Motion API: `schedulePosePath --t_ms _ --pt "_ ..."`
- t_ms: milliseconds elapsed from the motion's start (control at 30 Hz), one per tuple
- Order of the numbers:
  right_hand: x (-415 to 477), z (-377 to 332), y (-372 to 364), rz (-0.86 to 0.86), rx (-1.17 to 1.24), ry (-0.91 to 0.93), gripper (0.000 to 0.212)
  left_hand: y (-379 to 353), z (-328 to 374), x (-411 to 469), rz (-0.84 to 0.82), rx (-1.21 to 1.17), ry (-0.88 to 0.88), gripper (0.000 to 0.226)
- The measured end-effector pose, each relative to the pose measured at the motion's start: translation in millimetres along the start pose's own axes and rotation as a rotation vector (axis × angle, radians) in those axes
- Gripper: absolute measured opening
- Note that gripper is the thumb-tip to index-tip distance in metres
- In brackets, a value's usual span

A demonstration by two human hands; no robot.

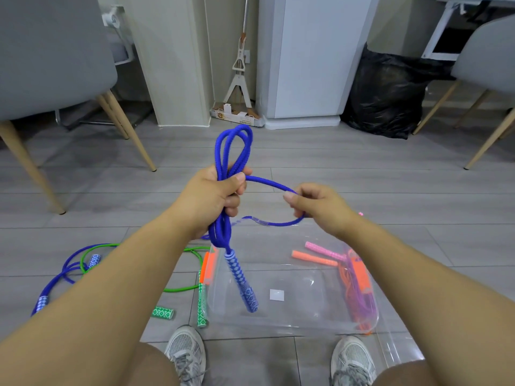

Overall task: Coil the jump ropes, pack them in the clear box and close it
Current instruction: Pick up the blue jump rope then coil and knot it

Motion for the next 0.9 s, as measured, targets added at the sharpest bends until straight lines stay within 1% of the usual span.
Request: schedulePosePath --t_ms 67,200,300,400,467,567,667,767,900 --pt "-2 3 14 0.048 -0.033 0.001 0.026 11 3 2 0.074 -0.016 0.000 0.016" --pt "-5 14 32 0.105 -0.117 -0.017 0.020 35 15 4 0.261 -0.069 -0.060 0.013" --pt "-7 17 42 0.145 -0.132 -0.014 0.020 47 16 5 0.328 -0.094 -0.080 0.013" --pt "-7 -1 41 0.217 -0.064 0.035 0.022 43 9 6 0.302 -0.086 -0.052 0.024" --pt "-7 -18 31 0.221 0.042 0.075 0.023 35 4 7 0.262 -0.086 -0.032 0.027" --pt "-9 -39 12 0.194 0.205 0.100 0.025 22 -1 8 0.220 -0.119 -0.013 0.016" --pt "-10 -51 1 0.238 0.285 0.110 0.022 10 -3 8 0.197 -0.159 -0.011 0.018" --pt "-9 -56 -9 0.240 0.244 0.109 0.020 2 -1 7 0.214 -0.144 -0.032 0.019" --pt "-13 -63 -26 0.143 0.152 0.150 0.021 1 3 5 0.278 -0.100 -0.062 0.022"
Point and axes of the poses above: each hand's wrist, its own x-axis towards the middle knuckle, its own y-axis out of the back of the hand, z = x × y, the point moved 8 cm from there along x, towards the middle knuckle, and after that the axes turned 2 degrees about -y, right-handed, at the moved point
